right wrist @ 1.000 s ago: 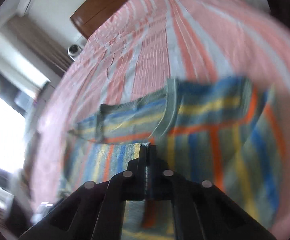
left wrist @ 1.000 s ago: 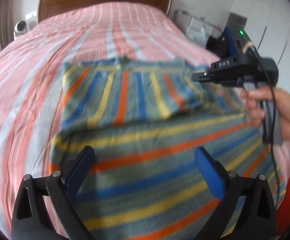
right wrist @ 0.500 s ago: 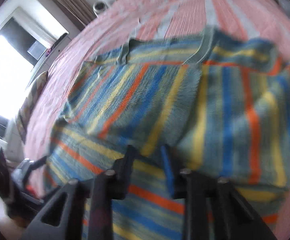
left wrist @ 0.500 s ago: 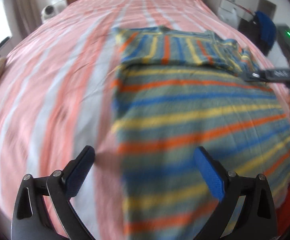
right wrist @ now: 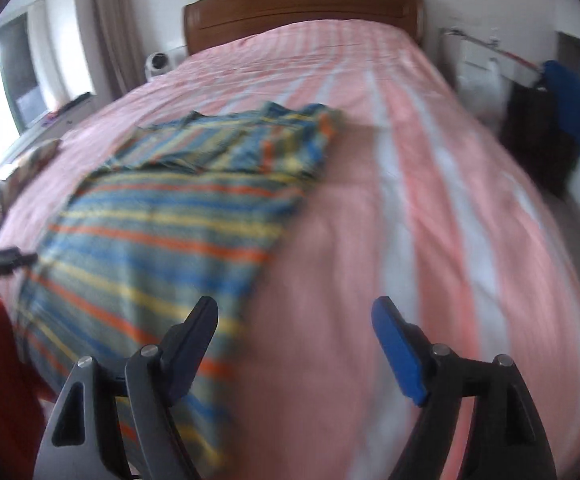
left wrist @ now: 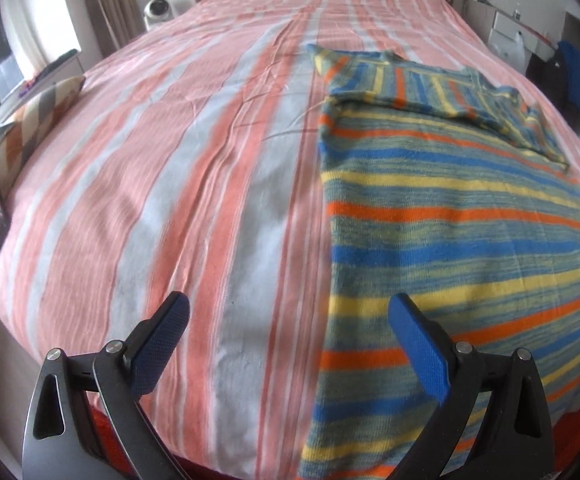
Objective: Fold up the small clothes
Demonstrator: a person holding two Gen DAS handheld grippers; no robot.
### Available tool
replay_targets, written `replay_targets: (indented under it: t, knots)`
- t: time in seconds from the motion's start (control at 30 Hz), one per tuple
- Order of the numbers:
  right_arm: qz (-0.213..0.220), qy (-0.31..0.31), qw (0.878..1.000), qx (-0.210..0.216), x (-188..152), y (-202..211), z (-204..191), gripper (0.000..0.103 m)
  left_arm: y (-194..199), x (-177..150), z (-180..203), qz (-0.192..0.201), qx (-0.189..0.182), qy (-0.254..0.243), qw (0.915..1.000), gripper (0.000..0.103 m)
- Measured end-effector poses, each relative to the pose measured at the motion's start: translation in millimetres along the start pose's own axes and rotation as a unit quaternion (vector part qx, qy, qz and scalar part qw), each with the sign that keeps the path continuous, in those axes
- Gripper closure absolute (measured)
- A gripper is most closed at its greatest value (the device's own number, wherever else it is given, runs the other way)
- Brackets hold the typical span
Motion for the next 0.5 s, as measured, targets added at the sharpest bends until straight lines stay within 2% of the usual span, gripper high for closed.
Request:
replay_targets:
  t: [0.07,0.17,0.33,0.43,0.5]
  knots:
    - [-0.006,-0.001,1.000,-0.015,-11,-2,-2,0.024,-1,3,1,0.001,0.002,-0.002,1.0000,0.003]
    - [-0.014,-0.015,1.000,-0.015,-21,-10,-2,0.024,1,3,4,0.006,0.012,-0.008,0.9999,0.003]
    - [-0.008,-0.017,1.000,-0.015,-20,-18,-9,0.024,5,1,5,0.015,0.024,-0.017,0.9995,0.003]
    - [-0.005,-0.014,1.000,-0.012,-20,-18,-14,0.024,7,0,2,0.014,0.011,-0.014,0.9997,0.003]
    - [-0.004,-0.009,1.000,-0.010,-20,-13,-17,0.024,9,-5,-6,0.005,-0.020,-0.010,0.9997,0.003]
Point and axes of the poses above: each gripper's, at about its wrist camera, not at the fingertips, and y roughly against the way its jaws point, z to its right, x to its top, the point moved 1 cm from there along -y, roughly the way its jaws point, and after that the axes turned 11 degrees about x, right-handed, at the moved point
